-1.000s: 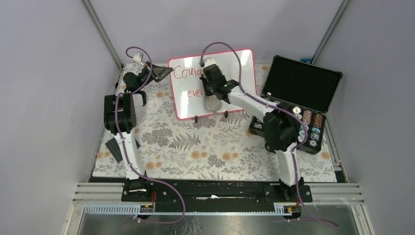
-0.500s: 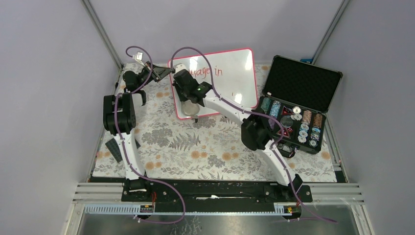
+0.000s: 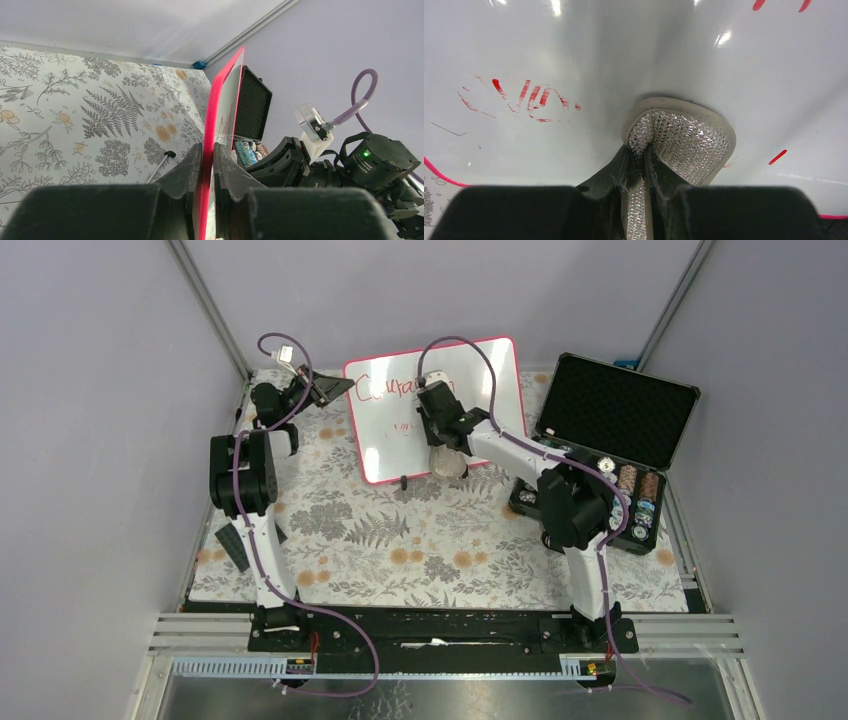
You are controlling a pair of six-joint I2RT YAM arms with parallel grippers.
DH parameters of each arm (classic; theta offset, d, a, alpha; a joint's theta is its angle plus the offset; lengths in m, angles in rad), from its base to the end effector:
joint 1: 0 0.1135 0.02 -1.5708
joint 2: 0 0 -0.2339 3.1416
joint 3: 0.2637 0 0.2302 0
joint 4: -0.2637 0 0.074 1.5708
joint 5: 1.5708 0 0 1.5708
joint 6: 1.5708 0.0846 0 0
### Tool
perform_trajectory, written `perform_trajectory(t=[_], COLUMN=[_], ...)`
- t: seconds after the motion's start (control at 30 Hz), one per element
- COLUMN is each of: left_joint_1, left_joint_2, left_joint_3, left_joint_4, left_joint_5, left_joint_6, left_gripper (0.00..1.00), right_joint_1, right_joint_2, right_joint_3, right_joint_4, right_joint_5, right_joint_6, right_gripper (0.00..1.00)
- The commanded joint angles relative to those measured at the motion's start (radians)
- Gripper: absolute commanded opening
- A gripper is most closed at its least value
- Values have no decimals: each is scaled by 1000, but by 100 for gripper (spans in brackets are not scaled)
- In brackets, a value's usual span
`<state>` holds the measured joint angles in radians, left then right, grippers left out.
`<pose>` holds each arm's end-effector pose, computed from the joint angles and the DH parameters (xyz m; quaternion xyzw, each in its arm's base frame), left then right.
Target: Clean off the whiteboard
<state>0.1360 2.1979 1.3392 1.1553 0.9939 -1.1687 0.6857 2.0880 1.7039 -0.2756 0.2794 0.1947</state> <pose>0.4681 -0.0075 0.2090 -0.0129 0.6482 -0.5955 0.4745 0.3916 0.2903 0.1940 -0.1567 0.8775 0.0725 0.4474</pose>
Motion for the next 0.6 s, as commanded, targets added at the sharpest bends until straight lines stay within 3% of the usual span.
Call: perform_trajectory(t=[0.0,0.13,0.37,0.47,0.57], left_joint_1=[-7,-12,-13,-13,-13], left_joint_2=[-51,-63,-70,-77,-78], left_joint_3=[-12,-18,-20,-22,-20], left_joint_4=[21,12,-3,-5,-5], left_joint_5=[11,12,12,12,11], left_joint_6=[17,28,43,44,43], left_gripper=[0,0,0,0,0], right_joint_1=[17,93,200,193,162], right_joint_2=[25,124,411,419,361], right_joint_3=[82,265,790,815,727], right_joint_4=[30,-25,-243,-252,-227], right_joint_5=[18,-29,-131,-119,-115], right_joint_6=[-1,11,38,60,84], right_gripper=[0,0,0,0,0])
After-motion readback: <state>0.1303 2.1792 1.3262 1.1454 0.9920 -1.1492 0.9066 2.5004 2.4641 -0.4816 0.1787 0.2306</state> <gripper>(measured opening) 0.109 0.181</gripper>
